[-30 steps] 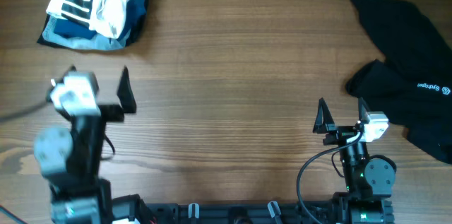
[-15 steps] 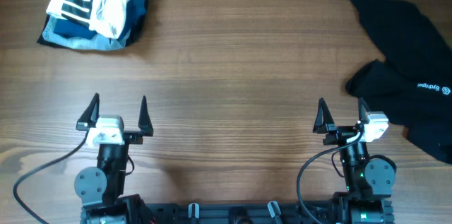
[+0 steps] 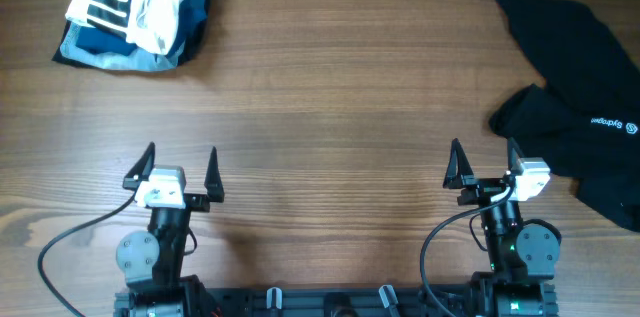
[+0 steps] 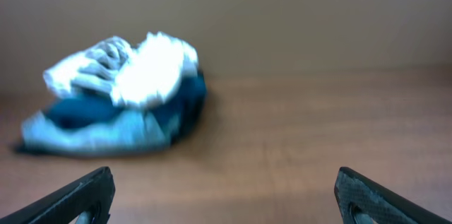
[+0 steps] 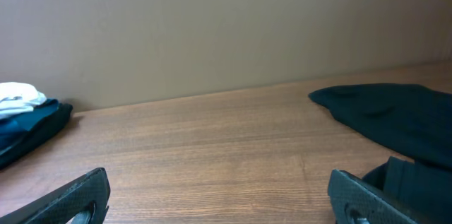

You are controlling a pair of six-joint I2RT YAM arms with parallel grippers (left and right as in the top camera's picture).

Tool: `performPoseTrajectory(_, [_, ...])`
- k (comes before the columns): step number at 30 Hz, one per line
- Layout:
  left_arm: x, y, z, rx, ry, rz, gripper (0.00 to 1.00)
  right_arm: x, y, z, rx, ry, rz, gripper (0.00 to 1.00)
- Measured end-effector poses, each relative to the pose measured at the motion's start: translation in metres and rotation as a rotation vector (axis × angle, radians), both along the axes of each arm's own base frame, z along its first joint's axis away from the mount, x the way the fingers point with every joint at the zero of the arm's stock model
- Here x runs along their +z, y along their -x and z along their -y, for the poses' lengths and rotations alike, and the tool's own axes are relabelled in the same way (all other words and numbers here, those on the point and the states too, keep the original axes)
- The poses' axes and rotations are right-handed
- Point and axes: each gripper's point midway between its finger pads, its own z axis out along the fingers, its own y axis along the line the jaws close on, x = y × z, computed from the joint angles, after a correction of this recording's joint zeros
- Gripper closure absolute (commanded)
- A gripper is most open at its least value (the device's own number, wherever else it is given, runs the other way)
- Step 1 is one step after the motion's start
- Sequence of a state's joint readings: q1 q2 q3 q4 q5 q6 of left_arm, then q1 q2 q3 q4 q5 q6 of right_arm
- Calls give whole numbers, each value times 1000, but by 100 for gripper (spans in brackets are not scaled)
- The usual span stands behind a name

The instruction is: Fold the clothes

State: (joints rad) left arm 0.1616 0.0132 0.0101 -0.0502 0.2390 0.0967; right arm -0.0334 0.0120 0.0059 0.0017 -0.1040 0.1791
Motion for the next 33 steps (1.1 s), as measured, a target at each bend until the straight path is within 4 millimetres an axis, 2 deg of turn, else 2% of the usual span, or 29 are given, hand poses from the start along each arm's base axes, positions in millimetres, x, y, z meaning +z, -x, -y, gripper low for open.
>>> performPoseTrajectory(33, [-1, 0, 0, 2, 25, -4, 0, 0, 0, 0, 0, 0, 0, 0])
